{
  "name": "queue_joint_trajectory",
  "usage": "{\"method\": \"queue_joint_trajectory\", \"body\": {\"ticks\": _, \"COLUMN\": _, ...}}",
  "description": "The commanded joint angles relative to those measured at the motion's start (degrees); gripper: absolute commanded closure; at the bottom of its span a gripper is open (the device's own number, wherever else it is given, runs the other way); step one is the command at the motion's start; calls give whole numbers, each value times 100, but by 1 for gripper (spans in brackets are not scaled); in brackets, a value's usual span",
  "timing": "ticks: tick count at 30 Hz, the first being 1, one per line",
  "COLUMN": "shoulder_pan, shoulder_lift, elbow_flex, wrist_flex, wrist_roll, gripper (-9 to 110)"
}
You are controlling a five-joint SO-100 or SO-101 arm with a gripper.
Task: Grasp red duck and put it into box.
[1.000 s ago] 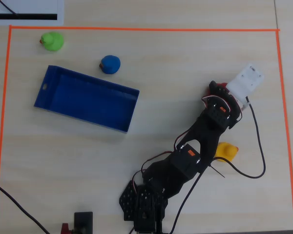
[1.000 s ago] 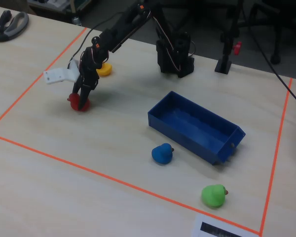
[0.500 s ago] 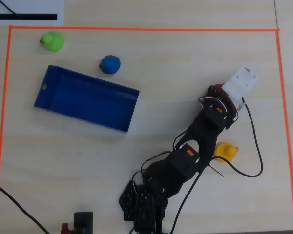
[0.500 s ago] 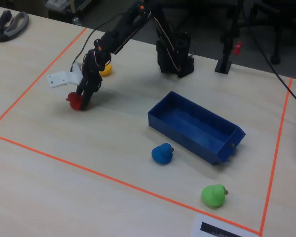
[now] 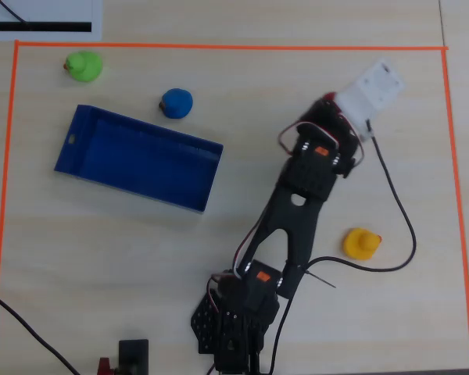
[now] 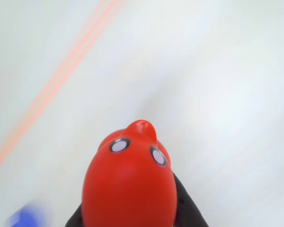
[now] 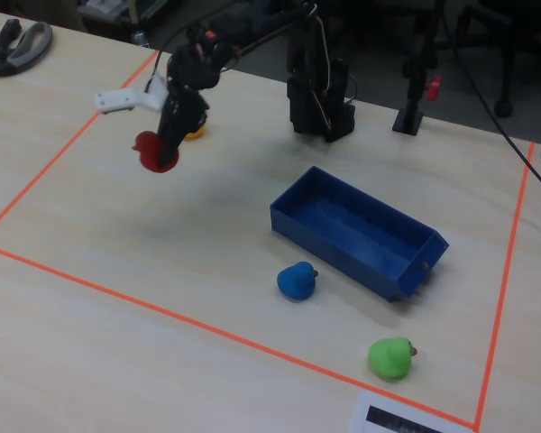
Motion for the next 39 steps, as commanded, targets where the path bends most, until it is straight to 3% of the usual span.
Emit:
{"method": "queue_joint_trajectory", "body": {"ticks": 1, "shoulder_pan": -1222, "shoulder_lift": 1204, "elbow_flex": -527, "wrist_flex": 817, "wrist_roll": 932, "gripper": 101}}
{"method": "queue_joint_trajectory", "body": {"ticks": 7, "shoulder_pan": -3639, "shoulder_lift": 1222, "elbow_flex": -782, "wrist_flex": 1538, "wrist_roll": 1916, "gripper": 101}}
{"method": "queue_joint_trajectory", "body": {"ticks": 12, "shoulder_pan": -4790, "shoulder_lift": 668, "elbow_flex": -694, "wrist_flex": 1477, "wrist_roll": 2145, "gripper": 101}}
{"method": "queue_joint_trajectory", "body": {"ticks": 26, "shoulder_pan": -4904, "shoulder_lift": 562, "elbow_flex": 2232, "wrist_flex": 26, "wrist_roll": 1907, "gripper": 101}}
{"method": "queue_joint_trajectory", "body": {"ticks": 32, "shoulder_pan": -5150, "shoulder_lift": 642, "elbow_flex": 2619, "wrist_flex": 149, "wrist_roll": 1916, "gripper": 101}}
{"method": "queue_joint_trajectory", "body": {"ticks": 39, "shoulder_pan": -5027, "shoulder_lift": 905, "elbow_flex": 2997, "wrist_flex": 97, "wrist_roll": 1758, "gripper": 80}}
